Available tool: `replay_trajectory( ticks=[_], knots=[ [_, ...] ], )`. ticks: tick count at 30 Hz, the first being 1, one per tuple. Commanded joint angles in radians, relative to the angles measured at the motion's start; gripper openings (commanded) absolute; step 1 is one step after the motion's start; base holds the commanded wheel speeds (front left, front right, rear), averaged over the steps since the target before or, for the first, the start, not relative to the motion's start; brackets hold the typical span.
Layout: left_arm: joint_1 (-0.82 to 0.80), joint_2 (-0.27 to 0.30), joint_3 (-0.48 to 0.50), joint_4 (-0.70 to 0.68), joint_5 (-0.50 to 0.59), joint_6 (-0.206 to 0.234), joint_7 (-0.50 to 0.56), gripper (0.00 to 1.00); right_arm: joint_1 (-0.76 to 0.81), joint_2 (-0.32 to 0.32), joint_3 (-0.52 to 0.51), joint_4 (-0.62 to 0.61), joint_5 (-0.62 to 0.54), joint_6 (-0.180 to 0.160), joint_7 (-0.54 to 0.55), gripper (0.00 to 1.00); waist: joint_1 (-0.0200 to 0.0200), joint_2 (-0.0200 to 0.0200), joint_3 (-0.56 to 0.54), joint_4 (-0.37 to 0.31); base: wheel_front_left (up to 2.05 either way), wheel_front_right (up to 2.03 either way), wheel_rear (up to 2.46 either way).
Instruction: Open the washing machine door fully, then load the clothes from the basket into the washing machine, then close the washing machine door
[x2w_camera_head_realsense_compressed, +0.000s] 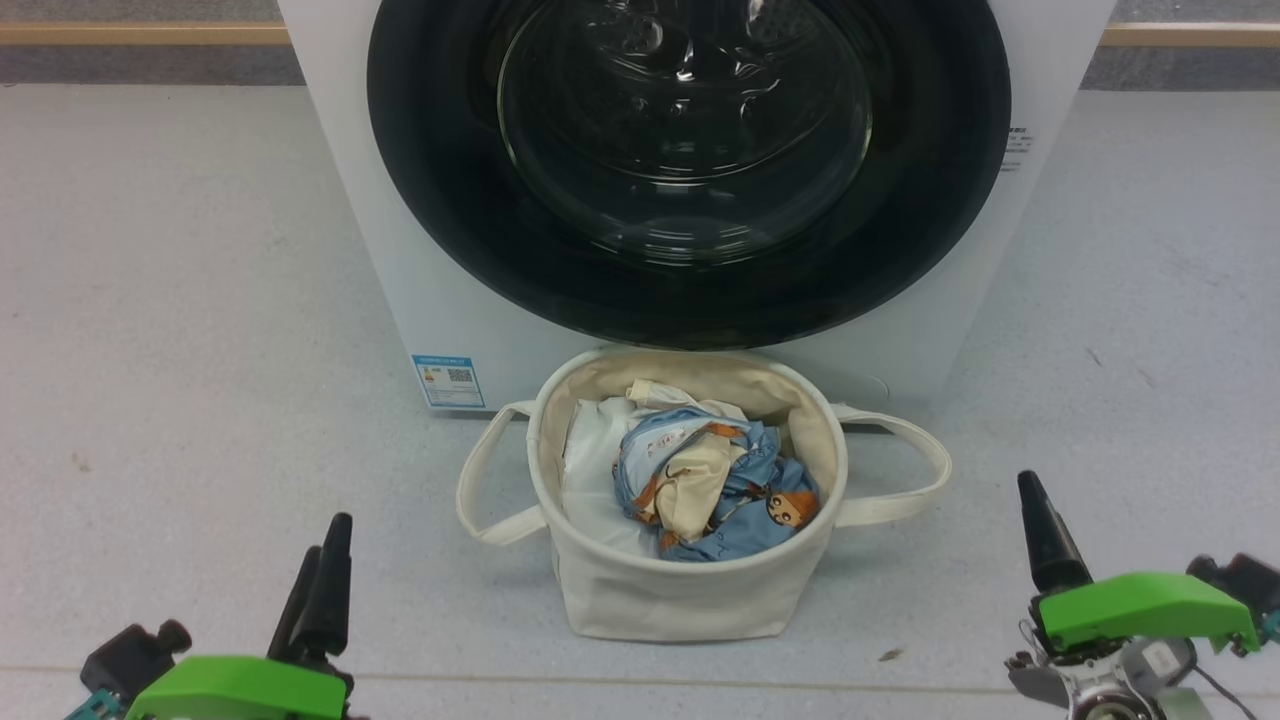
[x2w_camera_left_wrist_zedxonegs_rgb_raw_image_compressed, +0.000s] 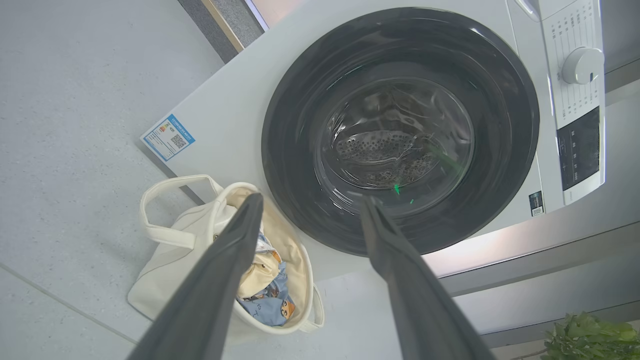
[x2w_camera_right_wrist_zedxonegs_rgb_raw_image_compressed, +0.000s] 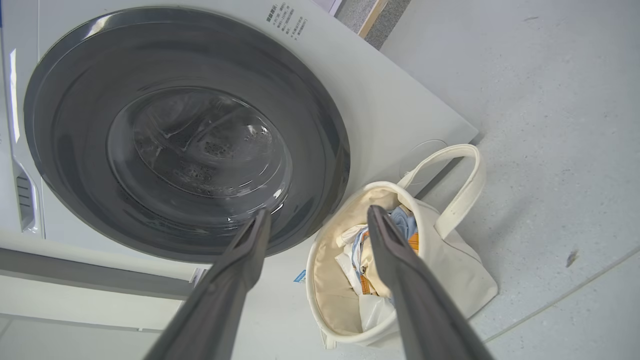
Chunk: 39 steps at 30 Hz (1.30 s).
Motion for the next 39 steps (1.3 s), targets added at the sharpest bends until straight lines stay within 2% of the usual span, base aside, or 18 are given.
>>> replay_trajectory(
  ticks=[1, 39],
  knots=[
    [-0.049, 0.023, 0.009, -0.040, 0.034, -0.007, -0.015, 1.00, -0.060, -0.021, 0.016, -0.045, -0.035, 0.000, -0.015, 1.00, 0.0000, -0.0001, -0.001, 0.000, 0.00, 0.00, 0.00],
    [-0.111, 0.072, -0.016, -0.045, 0.438, -0.012, -0.126, 1.00, -0.137, -0.077, 0.140, -0.084, -0.439, 0.000, -0.126, 1.00, 0.0000, -0.0001, 0.001, 0.026, 0.00, 0.00, 0.00]
  ],
)
